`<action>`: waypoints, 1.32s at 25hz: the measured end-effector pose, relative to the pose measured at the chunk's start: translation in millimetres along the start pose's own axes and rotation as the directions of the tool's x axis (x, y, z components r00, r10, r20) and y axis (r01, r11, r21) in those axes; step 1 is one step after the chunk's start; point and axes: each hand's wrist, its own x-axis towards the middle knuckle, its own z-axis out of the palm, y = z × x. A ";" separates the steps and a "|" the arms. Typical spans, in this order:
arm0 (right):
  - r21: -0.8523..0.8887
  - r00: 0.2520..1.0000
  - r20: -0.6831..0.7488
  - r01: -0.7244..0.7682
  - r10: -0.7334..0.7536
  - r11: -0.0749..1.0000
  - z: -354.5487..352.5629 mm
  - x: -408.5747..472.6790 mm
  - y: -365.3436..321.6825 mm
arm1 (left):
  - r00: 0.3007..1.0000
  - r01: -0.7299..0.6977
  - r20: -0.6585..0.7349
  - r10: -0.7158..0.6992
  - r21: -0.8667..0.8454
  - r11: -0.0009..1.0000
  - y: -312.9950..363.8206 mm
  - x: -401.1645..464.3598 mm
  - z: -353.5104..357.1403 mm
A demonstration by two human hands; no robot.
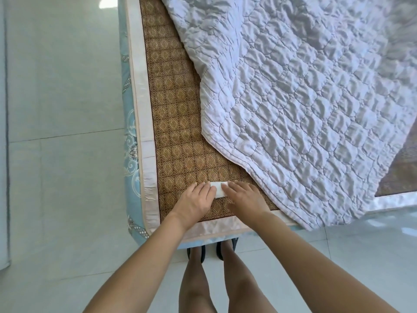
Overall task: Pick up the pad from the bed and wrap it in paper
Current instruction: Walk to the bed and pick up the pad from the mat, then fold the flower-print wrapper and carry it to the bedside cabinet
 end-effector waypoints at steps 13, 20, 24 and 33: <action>0.093 0.952 -0.058 0.305 -0.301 0.948 -186.6 -85.2 -116.4 | 0.722 0.583 0.128 -0.680 -0.643 0.497 15.2 -61.6 -216.8; 0.256 0.926 -0.053 0.376 -0.375 0.891 -251.2 -96.7 -228.0 | 0.600 0.579 0.225 -0.767 -0.784 0.223 -58.2 -144.4 -300.0; 0.240 0.924 -0.076 0.381 -0.374 0.893 -258.4 -85.2 -330.3 | 0.683 0.484 0.271 -0.678 -0.863 0.143 -121.8 -223.6 -333.0; 0.148 0.909 -0.116 0.414 -0.400 0.898 -277.2 -49.6 -496.5 | 0.693 0.303 0.116 -0.712 -0.943 0.141 -232.2 -323.6 -391.4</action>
